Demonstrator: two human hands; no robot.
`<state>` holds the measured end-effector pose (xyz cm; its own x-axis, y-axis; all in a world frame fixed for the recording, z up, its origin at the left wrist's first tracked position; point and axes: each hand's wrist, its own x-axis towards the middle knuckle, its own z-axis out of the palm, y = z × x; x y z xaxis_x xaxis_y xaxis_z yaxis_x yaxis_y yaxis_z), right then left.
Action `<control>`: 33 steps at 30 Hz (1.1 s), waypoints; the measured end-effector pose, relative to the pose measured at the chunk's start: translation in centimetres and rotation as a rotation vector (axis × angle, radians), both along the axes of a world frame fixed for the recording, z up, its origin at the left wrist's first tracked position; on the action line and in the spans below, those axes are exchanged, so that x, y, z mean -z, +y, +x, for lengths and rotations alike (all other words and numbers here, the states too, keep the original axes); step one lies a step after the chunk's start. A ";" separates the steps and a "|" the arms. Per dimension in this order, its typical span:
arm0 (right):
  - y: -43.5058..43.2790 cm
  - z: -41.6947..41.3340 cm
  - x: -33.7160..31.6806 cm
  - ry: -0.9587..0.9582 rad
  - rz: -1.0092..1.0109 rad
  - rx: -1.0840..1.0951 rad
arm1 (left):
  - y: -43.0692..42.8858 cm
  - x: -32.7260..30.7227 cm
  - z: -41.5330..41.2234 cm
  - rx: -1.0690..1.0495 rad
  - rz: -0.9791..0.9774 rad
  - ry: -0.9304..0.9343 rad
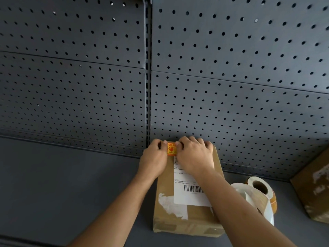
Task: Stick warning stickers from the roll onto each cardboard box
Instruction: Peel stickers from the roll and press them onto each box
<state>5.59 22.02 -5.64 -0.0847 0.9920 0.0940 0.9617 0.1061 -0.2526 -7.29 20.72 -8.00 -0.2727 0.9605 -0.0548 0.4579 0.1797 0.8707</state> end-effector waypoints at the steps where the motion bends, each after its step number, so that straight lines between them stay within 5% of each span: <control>1: 0.0 0.1 0.0 0.017 0.004 0.002 | 0.0 0.1 -0.1 -0.003 0.006 0.001; 22: 0.1 0.1 0.3 0.004 0.021 0.014 | -0.2 0.0 -0.2 0.013 -0.033 -0.010; 33: -3.2 5.6 -3.3 0.470 0.141 0.069 | -5.8 -1.2 -2.2 0.047 -0.089 -0.253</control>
